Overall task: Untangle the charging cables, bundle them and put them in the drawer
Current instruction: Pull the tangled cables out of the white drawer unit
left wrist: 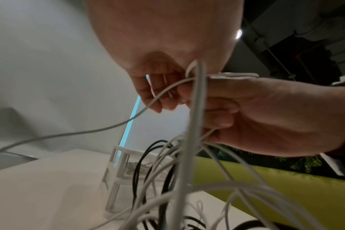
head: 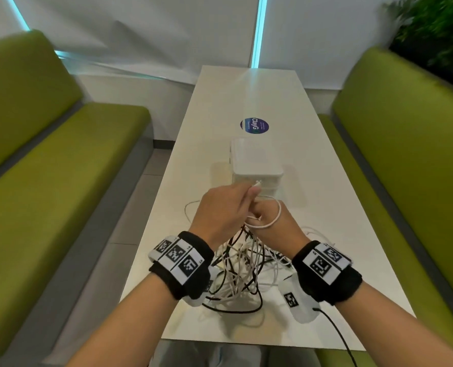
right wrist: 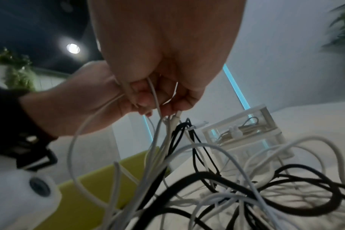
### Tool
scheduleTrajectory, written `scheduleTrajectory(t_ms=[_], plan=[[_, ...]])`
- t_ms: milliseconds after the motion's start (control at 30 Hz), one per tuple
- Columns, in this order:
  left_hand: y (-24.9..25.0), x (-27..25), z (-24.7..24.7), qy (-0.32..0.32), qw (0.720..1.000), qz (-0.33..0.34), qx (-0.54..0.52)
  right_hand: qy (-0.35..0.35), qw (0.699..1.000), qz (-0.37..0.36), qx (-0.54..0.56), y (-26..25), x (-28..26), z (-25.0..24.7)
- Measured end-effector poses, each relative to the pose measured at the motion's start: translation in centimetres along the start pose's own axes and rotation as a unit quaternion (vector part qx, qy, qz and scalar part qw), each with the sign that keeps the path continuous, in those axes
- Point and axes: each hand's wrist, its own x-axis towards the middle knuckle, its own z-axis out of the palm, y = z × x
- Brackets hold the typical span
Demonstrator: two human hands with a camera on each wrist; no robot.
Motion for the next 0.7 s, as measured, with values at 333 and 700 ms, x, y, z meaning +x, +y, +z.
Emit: scheduleTrajectory(t_ms=[333, 700], plan=[[-1.3, 0.8, -2.7, 0.057, 0.998, -0.01, -0.027, -0.046, 0.989, -0.021, 0.14, -1.1, -1.0, 0.0], [1.9, 1.6, -7.3, 0.182, 0.96, -0.032, -0.211, -0.052, 0.996, -0.066, -0.032, 0.6, 2.1, 1.4]])
